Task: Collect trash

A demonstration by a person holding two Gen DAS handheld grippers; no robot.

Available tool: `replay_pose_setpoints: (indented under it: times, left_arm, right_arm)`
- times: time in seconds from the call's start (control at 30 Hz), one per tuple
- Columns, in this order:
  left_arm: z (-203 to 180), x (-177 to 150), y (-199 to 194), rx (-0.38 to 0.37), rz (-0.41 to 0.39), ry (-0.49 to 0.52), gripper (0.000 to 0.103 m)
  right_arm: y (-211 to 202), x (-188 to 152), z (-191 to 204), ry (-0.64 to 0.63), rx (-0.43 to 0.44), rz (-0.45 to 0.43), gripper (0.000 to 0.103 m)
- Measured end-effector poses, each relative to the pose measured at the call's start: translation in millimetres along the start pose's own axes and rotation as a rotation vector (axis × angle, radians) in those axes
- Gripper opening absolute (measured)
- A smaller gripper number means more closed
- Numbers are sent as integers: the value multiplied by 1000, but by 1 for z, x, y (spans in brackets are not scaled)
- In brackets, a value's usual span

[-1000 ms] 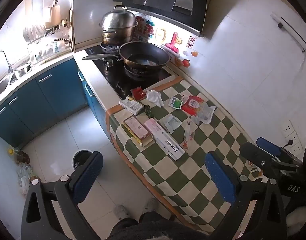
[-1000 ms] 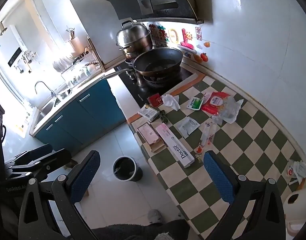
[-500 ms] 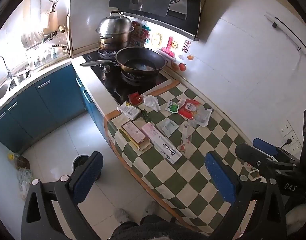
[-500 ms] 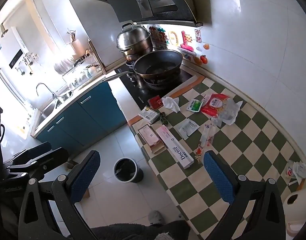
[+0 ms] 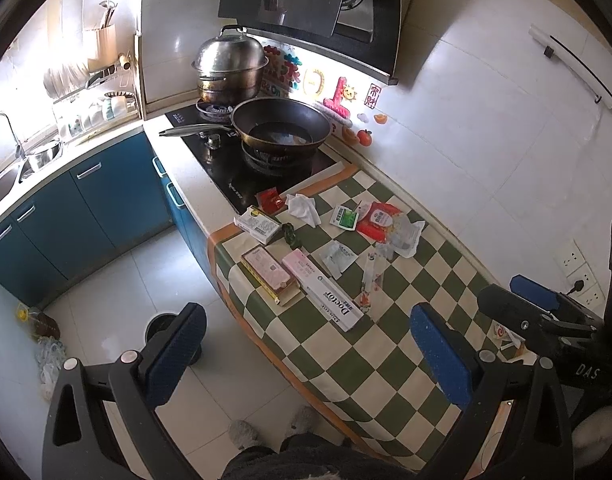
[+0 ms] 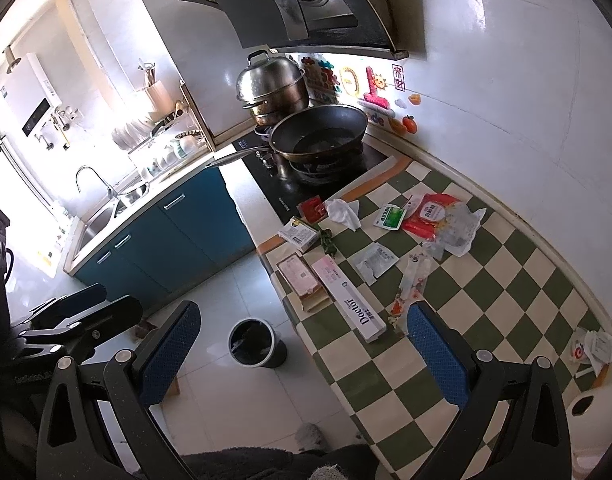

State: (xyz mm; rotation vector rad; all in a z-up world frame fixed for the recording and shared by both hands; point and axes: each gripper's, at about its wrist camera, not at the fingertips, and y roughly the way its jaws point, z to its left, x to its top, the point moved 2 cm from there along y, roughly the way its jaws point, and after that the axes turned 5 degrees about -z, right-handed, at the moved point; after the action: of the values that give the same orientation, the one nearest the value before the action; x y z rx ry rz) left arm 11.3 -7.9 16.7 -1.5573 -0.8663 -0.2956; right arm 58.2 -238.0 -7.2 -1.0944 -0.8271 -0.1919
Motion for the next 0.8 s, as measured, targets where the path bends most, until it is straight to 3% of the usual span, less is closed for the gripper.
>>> replay_pose_setpoints:
  times: [0.8]
  left_arm:
    - [0, -3, 0, -3, -3, 0, 103]
  right_arm:
    - [3, 5, -2, 1, 1, 3, 103]
